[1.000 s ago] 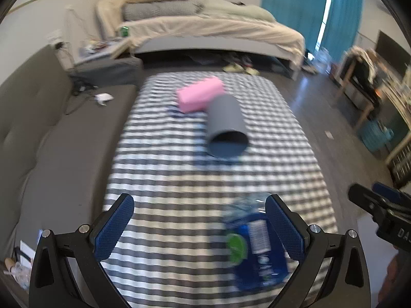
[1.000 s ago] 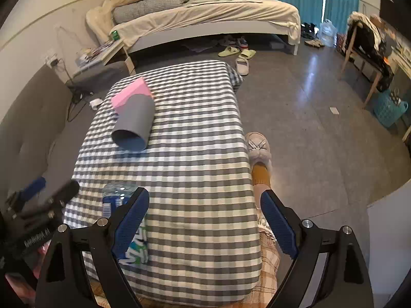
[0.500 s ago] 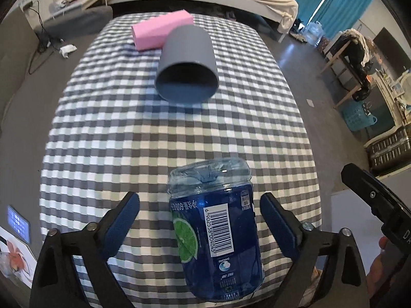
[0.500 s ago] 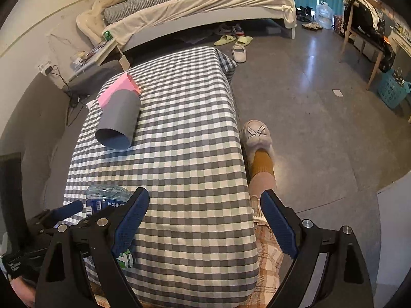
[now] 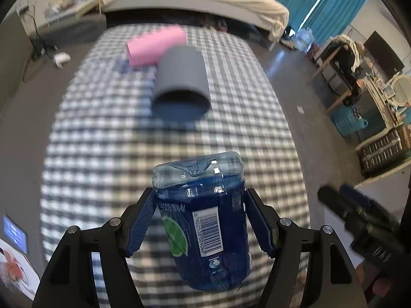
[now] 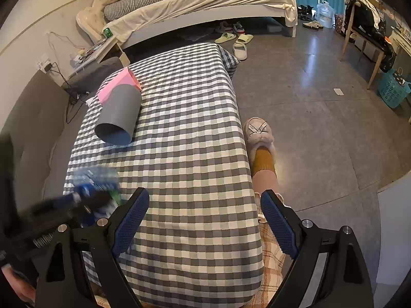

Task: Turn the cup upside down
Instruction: 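Rotate the held blue bottle over with the left gripper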

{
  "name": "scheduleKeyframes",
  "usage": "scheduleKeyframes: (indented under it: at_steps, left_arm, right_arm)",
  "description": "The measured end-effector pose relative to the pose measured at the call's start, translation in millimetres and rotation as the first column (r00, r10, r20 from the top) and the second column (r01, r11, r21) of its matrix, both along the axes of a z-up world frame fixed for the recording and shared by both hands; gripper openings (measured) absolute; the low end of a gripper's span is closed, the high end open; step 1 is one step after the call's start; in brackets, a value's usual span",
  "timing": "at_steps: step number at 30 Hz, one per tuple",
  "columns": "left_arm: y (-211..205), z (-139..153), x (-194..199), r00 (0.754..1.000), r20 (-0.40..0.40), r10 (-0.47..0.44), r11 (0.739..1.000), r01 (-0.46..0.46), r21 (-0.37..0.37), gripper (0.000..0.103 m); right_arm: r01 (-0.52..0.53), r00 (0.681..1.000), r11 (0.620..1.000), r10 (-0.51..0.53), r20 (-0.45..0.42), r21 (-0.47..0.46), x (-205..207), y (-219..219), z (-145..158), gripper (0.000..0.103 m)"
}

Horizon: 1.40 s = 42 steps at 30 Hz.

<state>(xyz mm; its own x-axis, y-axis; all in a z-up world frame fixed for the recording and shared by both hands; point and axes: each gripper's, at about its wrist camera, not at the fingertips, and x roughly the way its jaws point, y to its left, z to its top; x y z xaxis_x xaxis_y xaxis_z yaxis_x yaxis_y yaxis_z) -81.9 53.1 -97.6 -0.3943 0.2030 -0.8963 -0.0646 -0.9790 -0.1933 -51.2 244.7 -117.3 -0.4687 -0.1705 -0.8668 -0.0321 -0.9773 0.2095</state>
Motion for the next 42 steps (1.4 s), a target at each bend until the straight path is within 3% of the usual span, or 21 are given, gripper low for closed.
scheduleKeyframes:
  at_steps: [5,16,21,25,27,31,37,39,42]
  left_arm:
    - [0,19,-8,0.995,-0.101,-0.003,0.999,0.0,-0.039,0.072]
    - [20,12,18,0.973,-0.199,-0.118,0.985,0.09,-0.144,0.072]
    - [24,14,37,0.96,-0.211,-0.184,0.971,0.143,-0.193,0.072]
    - [21,7,48,0.959,-0.193,-0.206,0.97,0.175,-0.167,0.074]
    - [22,3,50,0.959,-0.178,-0.221,0.97,0.198,-0.138,0.077]
    - [24,-4,54,0.957,-0.185,-0.225,0.972,0.206,-0.117,0.095]
    - [31,-27,53,0.951,-0.167,-0.261,0.957,0.232,-0.175,0.096]
    - [33,-36,52,0.949,-0.158,-0.271,0.951,0.239,-0.195,0.094]
    - [32,-49,50,0.947,-0.134,-0.291,0.947,0.265,-0.183,0.069]
  right_arm:
    - [0.0,1.0,1.0,0.0,0.001,0.003,2,0,0,0.089]
    - [0.016,1.0,1.0,-0.016,-0.006,0.007,3,2,3,0.089]
    - [0.016,1.0,1.0,-0.015,-0.01,0.004,3,1,4,0.089]
    - [0.013,1.0,1.0,-0.013,-0.014,0.003,4,1,5,0.089]
    - [0.01,1.0,1.0,-0.01,-0.014,0.003,5,-1,5,0.089]
    - [0.002,1.0,1.0,-0.002,-0.018,0.003,7,-4,7,0.089]
    - [0.006,1.0,1.0,-0.006,-0.016,0.007,8,-3,7,0.089]
    - [0.005,1.0,1.0,-0.005,-0.015,0.01,8,-3,7,0.089]
    - [0.002,1.0,1.0,-0.002,-0.01,0.015,7,-5,6,0.089]
